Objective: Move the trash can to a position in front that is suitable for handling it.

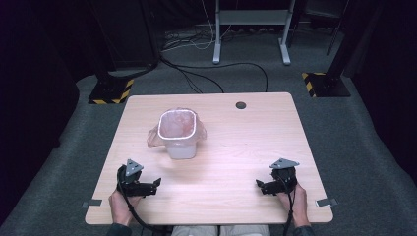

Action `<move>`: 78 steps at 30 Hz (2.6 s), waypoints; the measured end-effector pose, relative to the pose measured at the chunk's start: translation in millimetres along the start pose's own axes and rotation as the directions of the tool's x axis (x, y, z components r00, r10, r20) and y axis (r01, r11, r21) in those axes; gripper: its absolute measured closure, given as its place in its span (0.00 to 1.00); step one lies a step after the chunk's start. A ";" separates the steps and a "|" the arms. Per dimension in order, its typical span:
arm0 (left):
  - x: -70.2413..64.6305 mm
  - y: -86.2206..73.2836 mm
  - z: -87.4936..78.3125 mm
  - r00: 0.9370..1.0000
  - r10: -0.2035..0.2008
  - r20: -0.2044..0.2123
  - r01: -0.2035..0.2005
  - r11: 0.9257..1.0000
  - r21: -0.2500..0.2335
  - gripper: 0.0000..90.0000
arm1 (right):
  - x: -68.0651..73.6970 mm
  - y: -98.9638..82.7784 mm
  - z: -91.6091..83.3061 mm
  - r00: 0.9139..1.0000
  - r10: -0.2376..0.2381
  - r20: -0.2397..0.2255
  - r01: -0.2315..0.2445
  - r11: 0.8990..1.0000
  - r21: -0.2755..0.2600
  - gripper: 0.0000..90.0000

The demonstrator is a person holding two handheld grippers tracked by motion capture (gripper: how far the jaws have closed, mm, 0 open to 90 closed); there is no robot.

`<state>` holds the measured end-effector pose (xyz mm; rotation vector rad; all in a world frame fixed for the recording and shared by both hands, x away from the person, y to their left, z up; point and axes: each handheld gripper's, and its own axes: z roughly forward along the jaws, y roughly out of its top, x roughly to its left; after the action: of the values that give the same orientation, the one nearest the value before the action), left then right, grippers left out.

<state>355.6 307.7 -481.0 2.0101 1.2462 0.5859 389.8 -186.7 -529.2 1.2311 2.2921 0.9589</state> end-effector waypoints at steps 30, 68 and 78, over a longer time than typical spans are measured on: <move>-23.0 54.9 -1.2 0.989 0.105 0.101 -0.101 0.994 -0.044 0.00 | -1.3 -0.2 -0.4 1.000 0.020 0.018 -0.020 1.000 0.000 0.00; -35.1 135.4 -2.4 0.964 0.201 0.174 -0.181 0.976 -0.121 0.00 | -2.7 -0.3 -0.3 0.999 0.032 0.030 -0.032 0.999 -0.004 0.00; -42.3 151.5 18.5 0.955 0.248 0.160 -0.234 0.967 -0.103 0.09 | -2.8 -0.4 -0.4 0.999 0.033 0.030 -0.033 0.999 -0.004 0.00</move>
<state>438.7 218.2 -380.1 2.1085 0.8672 0.5559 390.8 -189.3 -529.2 1.2771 2.2529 0.9481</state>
